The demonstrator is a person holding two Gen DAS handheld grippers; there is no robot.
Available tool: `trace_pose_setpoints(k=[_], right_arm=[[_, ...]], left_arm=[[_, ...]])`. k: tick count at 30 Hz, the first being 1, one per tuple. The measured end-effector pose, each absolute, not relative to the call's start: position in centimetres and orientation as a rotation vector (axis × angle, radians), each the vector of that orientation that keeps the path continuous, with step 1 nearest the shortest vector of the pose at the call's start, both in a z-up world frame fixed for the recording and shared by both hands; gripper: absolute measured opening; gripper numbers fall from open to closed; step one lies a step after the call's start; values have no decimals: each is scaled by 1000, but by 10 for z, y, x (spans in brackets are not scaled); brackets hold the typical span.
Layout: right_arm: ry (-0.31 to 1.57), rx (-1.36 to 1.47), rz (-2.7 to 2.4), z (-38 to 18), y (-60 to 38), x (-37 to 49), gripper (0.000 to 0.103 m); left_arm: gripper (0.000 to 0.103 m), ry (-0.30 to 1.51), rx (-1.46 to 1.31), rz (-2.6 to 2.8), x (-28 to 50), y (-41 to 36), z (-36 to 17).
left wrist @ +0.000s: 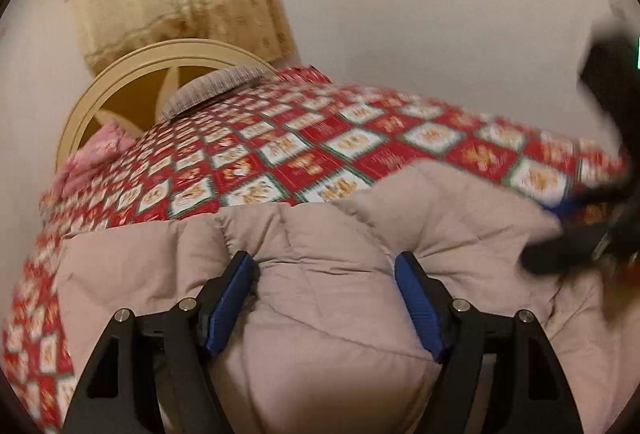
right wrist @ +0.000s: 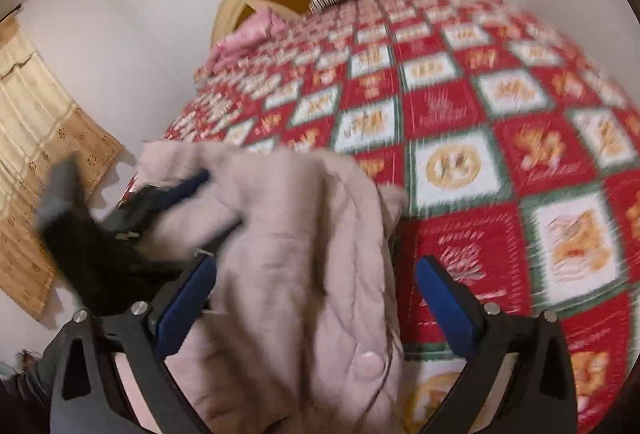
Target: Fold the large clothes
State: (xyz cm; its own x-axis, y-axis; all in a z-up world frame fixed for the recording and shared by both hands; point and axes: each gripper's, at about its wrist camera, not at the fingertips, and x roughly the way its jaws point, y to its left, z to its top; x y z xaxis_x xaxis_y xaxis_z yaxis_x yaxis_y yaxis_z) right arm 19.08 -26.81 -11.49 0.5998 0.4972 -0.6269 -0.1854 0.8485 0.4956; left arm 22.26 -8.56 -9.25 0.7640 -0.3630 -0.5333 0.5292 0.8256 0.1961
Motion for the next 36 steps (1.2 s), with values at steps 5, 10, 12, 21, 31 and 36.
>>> trace_pose_setpoints(k=[5, 10, 12, 21, 31, 36], right_arm=[[870, 517, 493, -155, -263, 188, 103], [819, 489, 553, -155, -258, 178, 103], [813, 483, 595, -154, -252, 178, 103], [833, 471, 638, -163, -241, 185, 103], [846, 521, 619, -156, -225, 154, 74], [829, 547, 597, -137, -224, 115, 61]], left_arm=[[75, 493, 78, -482, 211, -21, -52], [88, 549, -214, -318, 186, 64, -55], [88, 632, -317, -360, 186, 80, -74], [102, 854, -666, -610, 223, 96, -153], [86, 778, -530, -679, 195, 77, -130], [85, 750, -484, -741, 167, 66, -108]])
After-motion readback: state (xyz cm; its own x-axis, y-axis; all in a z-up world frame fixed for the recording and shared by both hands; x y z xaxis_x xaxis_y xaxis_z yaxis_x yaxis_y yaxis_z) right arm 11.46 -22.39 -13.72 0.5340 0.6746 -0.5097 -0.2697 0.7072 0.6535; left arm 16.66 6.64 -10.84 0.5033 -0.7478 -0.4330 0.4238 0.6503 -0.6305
